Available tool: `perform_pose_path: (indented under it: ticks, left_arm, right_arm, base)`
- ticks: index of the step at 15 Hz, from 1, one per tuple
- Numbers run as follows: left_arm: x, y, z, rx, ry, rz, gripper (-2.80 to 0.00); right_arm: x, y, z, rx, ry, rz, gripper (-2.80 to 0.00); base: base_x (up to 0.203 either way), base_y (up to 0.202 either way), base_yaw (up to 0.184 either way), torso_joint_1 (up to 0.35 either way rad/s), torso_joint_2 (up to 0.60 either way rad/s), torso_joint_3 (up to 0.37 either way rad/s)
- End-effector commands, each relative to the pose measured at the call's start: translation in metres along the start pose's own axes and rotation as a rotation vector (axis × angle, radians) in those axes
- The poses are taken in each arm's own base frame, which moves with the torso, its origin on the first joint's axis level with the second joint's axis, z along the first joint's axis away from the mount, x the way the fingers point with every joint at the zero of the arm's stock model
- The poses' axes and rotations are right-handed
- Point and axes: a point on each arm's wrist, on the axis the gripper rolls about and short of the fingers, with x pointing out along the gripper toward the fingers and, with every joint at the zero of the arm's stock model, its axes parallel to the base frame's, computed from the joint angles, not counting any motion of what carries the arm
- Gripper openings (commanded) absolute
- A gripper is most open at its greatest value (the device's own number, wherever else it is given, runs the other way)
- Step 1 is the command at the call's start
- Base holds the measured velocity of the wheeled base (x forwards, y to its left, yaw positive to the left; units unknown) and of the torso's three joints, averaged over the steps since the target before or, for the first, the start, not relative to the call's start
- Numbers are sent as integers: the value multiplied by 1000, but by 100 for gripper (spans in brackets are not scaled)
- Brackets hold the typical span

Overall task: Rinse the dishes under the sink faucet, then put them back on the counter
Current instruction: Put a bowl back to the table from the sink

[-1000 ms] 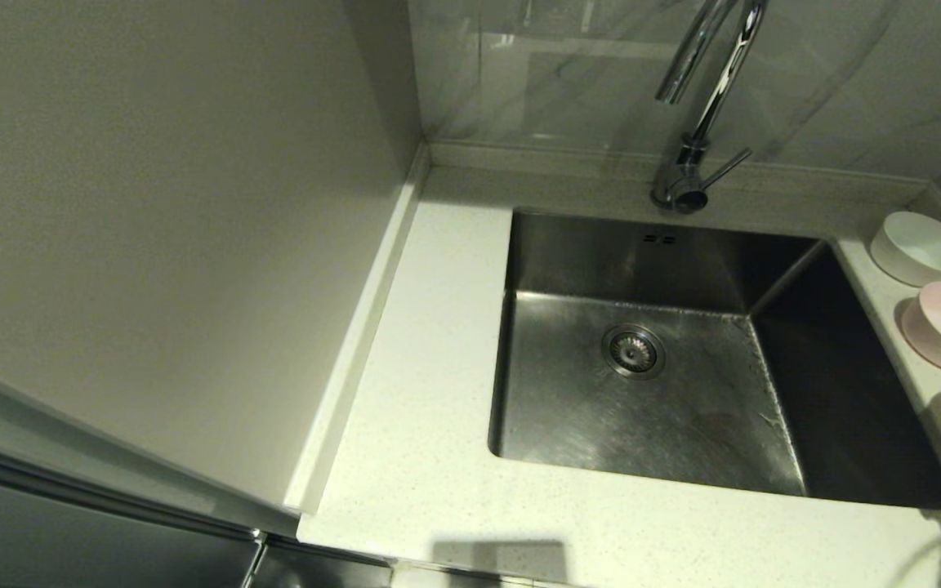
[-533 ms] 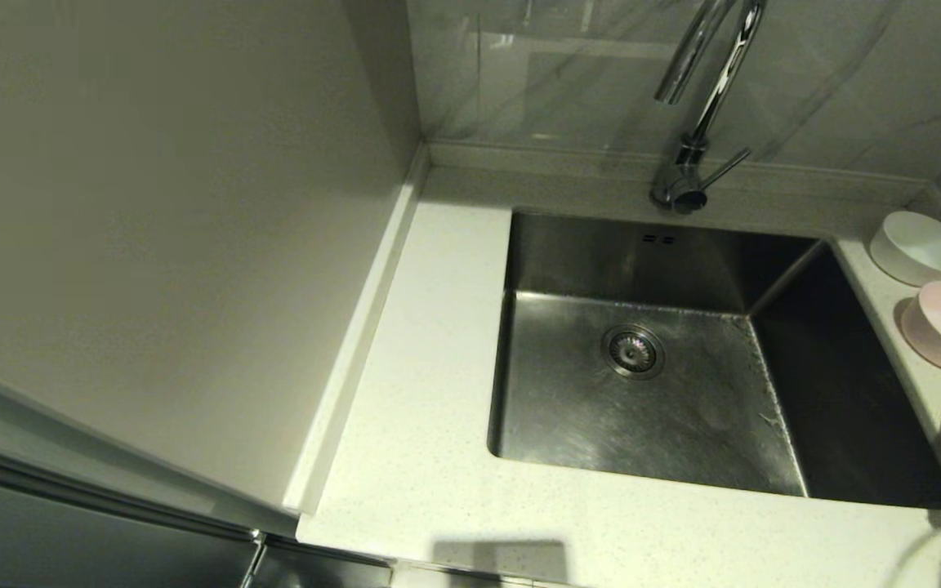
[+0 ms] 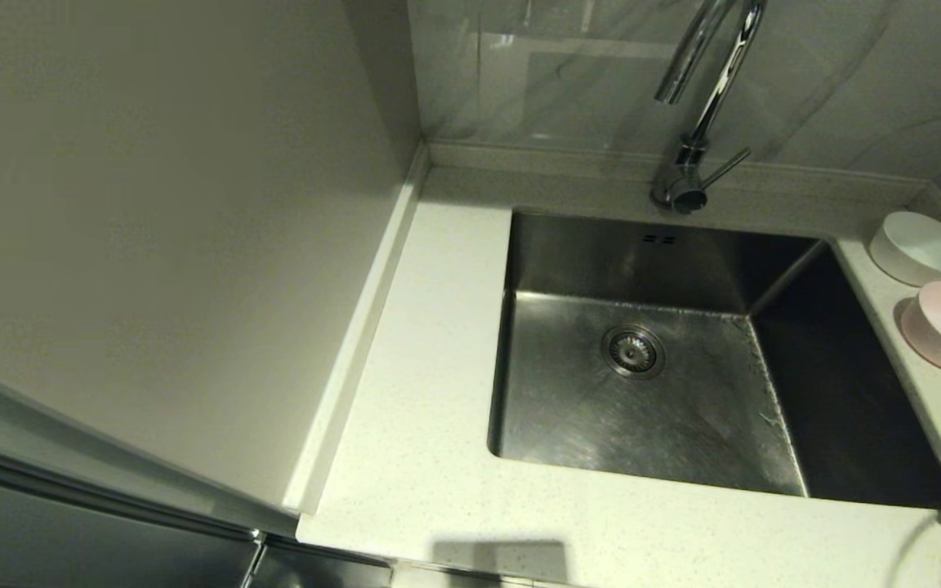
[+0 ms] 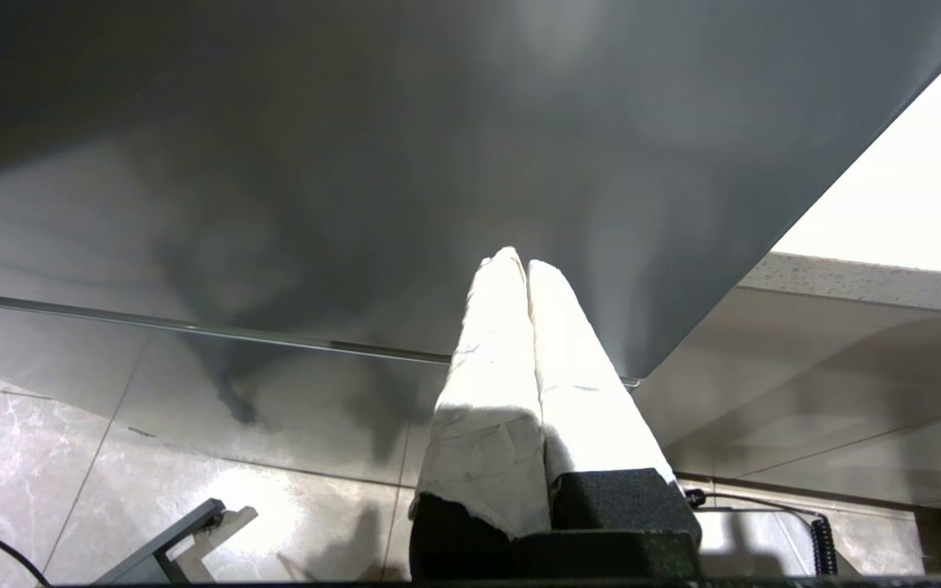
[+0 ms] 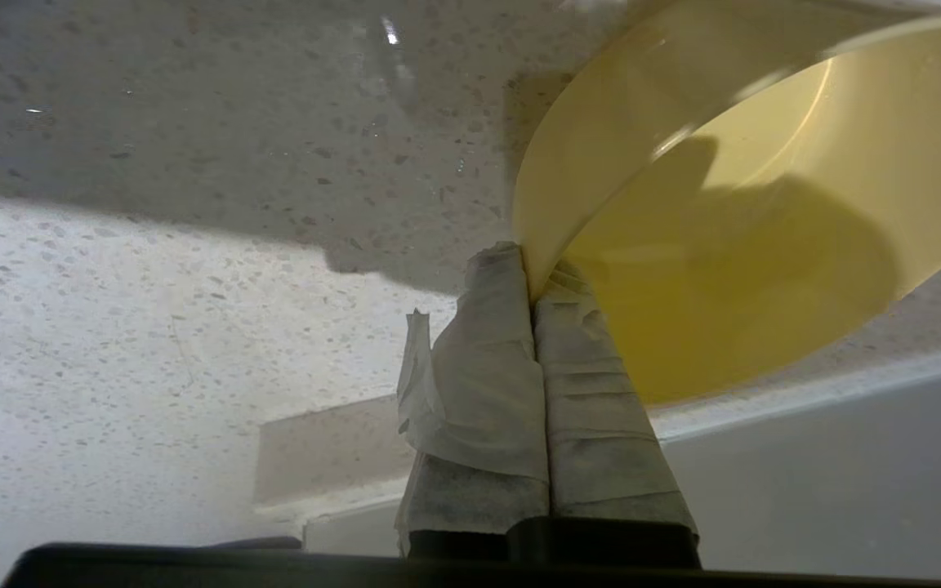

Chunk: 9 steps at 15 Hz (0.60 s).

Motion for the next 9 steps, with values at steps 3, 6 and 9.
perform_pose_path:
  ticks: [3, 6, 9]
  left_arm:
    - [0, 0, 0, -1, -2, 0, -280]
    - [0, 0, 0, -1, -2, 0, -280]
    - [0, 0, 0, -1, -2, 0, -280]
  right_arm:
    - [5, -2, -2, -6, -6, 15, -280]
    - [0, -11, -3, 39, -1, -19, -280]
    - [3, -16, -5, 56, -1, -21, -280]
  base:
    - [0, 0, 0, 0, 0, 0]
    - [0, 0, 0, 0, 0, 0]
    - [0, 0, 0, 0, 0, 0]
